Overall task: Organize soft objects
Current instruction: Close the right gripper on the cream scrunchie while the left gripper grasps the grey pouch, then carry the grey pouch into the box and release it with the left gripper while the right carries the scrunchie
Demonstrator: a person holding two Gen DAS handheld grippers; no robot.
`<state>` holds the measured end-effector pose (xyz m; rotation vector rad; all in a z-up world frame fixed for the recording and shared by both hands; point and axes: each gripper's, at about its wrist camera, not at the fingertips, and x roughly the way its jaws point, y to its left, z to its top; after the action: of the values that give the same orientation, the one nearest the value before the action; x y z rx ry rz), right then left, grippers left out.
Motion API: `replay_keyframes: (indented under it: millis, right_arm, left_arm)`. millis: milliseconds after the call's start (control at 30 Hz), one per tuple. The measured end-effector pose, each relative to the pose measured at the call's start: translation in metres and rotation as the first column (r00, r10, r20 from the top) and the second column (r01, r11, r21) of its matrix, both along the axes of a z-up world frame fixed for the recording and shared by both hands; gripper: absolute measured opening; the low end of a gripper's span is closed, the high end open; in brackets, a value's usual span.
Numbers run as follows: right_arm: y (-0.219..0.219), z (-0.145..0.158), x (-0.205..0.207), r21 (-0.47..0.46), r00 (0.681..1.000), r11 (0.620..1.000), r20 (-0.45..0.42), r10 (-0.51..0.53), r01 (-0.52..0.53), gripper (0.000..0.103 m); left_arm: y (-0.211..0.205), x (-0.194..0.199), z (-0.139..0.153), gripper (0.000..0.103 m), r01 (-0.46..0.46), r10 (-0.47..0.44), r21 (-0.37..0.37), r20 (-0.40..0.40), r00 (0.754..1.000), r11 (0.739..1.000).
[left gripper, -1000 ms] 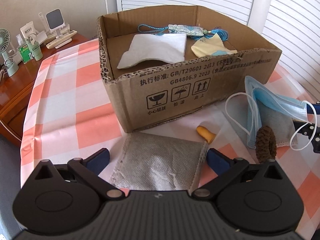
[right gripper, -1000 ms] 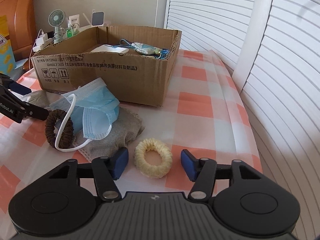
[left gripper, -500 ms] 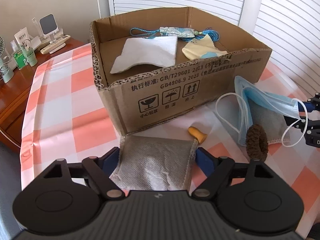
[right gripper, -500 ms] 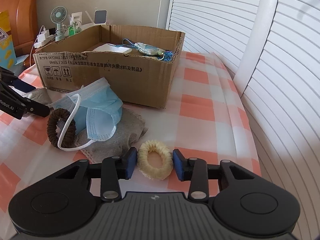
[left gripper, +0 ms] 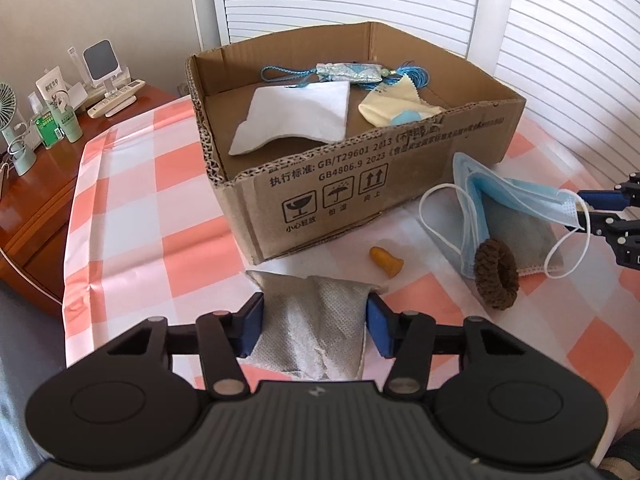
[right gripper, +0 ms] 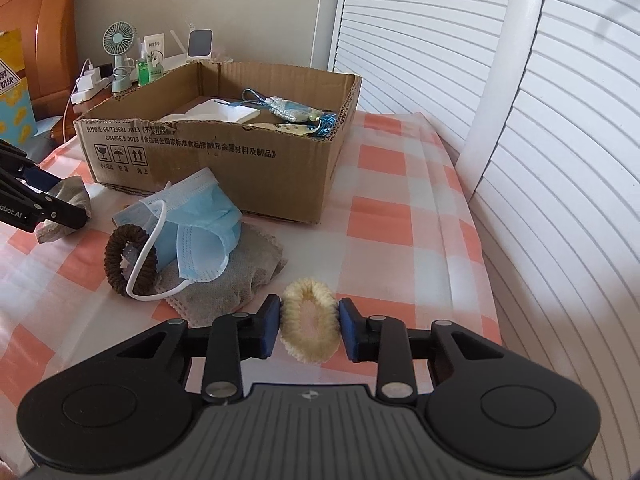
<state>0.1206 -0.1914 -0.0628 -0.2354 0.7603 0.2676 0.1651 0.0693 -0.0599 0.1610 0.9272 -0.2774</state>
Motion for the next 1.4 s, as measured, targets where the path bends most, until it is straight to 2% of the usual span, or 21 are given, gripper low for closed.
replay_keyframes:
  millis: [267, 500, 700, 900, 933, 967, 1000, 1067, 1200, 1400]
  right_arm:
    - [-0.002, 0.018, -0.009, -0.008, 0.999, 0.999, 0.028, 0.040, -0.039, 0.036]
    - [-0.001, 0.036, -0.015, -0.009, 0.995, 0.997, 0.060, 0.077, -0.077, 0.036]
    - [0.000, 0.047, -0.014, -0.013, 0.991, 0.995, 0.092, 0.100, -0.099, 0.036]
    - [-0.001, 0.054, -0.010, -0.011, 0.989, 0.995, 0.114, 0.096, -0.095, 0.036]
    - [-0.001, 0.055, -0.010, -0.011, 0.989, 0.995, 0.117, 0.095, -0.094, 0.036]
    - [-0.001, 0.056, -0.009, -0.010, 0.988, 0.996, 0.119, 0.095, -0.094, 0.036]
    - [-0.002, 0.057, -0.008, -0.009, 0.988, 0.996, 0.121, 0.094, -0.093, 0.036]
    - [-0.002, 0.058, -0.006, -0.010, 0.988, 0.996, 0.125, 0.091, -0.091, 0.036]
    - [0.000, 0.062, -0.004, -0.016, 0.987, 0.996, 0.133, 0.094, -0.093, 0.036]
    - [0.009, 0.070, 0.003, -0.017, 0.983, 0.993, 0.141, 0.115, -0.114, 0.036]
  left_arm:
    - [0.001, -0.017, 0.027, 0.051, 0.029, -0.029, -0.014, 0.023, 0.999, 0.999]
    - [-0.007, -0.018, 0.066, 0.051, 0.071, -0.067, -0.037, 0.101, 0.993, 0.997]
    - [-0.020, 0.007, 0.092, 0.051, 0.098, -0.093, -0.018, 0.189, 0.978, 0.995]
    - [-0.025, 0.054, 0.098, 0.051, 0.070, -0.067, -0.005, 0.204, 0.977, 0.998]
    - [-0.024, 0.060, 0.097, 0.053, 0.061, -0.058, -0.008, 0.202, 0.978, 0.998]
    - [-0.023, 0.066, 0.095, 0.062, 0.054, -0.051, -0.010, 0.204, 0.978, 0.998]
    - [-0.022, 0.070, 0.094, 0.081, 0.045, -0.042, -0.012, 0.206, 0.978, 0.999]
    - [-0.018, 0.070, 0.092, 0.097, 0.007, -0.002, -0.019, 0.240, 0.971, 1.000]
    - [-0.011, 0.060, 0.093, 0.097, -0.009, 0.015, -0.027, 0.243, 0.970, 1.000]
    - [-0.014, 0.017, 0.092, 0.101, -0.051, 0.034, 0.062, 0.249, 0.968, 0.997]
